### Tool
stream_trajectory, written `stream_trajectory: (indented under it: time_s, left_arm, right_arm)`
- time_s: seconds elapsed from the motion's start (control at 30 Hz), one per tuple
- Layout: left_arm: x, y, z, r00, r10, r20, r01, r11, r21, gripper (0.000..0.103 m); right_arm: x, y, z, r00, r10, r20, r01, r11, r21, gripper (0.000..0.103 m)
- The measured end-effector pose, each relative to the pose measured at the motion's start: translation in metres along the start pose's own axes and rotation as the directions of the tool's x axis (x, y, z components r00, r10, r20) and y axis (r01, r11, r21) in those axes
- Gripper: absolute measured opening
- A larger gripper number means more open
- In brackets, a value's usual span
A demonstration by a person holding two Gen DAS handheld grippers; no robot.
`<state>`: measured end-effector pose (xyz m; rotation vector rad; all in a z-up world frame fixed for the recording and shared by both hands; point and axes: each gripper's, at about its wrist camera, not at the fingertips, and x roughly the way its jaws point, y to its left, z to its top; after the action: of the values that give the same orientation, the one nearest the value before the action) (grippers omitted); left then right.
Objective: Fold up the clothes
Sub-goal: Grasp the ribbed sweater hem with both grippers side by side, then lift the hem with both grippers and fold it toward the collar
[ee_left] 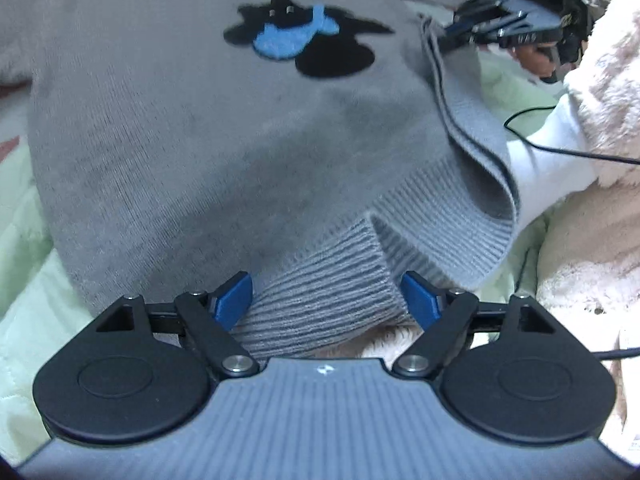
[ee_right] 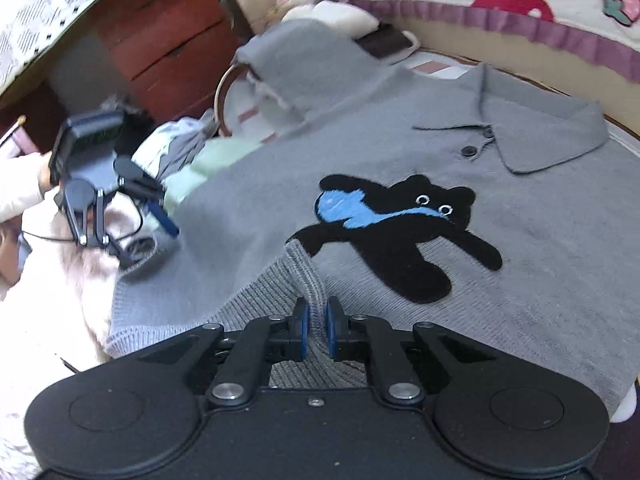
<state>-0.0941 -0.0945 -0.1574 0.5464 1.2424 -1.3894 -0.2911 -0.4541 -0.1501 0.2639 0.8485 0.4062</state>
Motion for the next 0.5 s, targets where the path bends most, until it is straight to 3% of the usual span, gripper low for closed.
stream_trajectory:
  time_s: [0.03,0.07,0.1,0.13,0.2,0.33,0.5]
  left_arm:
    - [0.001,0.000,0.000,1.000,0.009,-0.001,-0.009,1.000,-0.004,0.080]
    - [0.001,-0.001,0.001,1.000,0.021,-0.001,-0.021,1.000,-0.003,0.064]
    - [-0.002,-0.006,0.003,0.999,0.049,0.009,-0.049,0.999,0.019,0.039]
    - [-0.006,-0.012,0.005,0.997,0.078,0.022,-0.079,0.996,0.040,0.027]
    - [-0.017,-0.022,0.010,0.986,0.147,0.078,-0.153,0.985,0.075,0.017]
    - [-0.039,-0.022,0.021,0.960,0.211,0.181,-0.220,0.975,0.028,0.016]
    - [-0.046,-0.014,0.027,0.934,0.263,0.243,-0.261,0.964,-0.040,0.015]
  right_arm:
    - [-0.001,-0.001,0.000,1.000,-0.007,0.007,0.007,1.000,0.006,0.012]
    - [-0.003,-0.003,-0.001,1.000,-0.011,0.015,0.011,1.000,0.010,0.012]
    - [-0.004,-0.004,-0.002,1.000,-0.015,0.022,0.015,1.000,0.014,0.012]
    - [-0.006,-0.005,-0.002,0.999,-0.019,0.029,0.019,1.000,0.018,0.012]
    - [-0.010,-0.008,-0.003,0.999,-0.025,0.045,0.024,0.999,0.029,0.012]
    - [-0.019,-0.015,-0.004,0.996,-0.015,0.085,0.009,0.997,0.077,0.012]
    - [-0.026,-0.017,-0.009,0.993,-0.017,0.116,0.005,0.995,0.103,0.012]
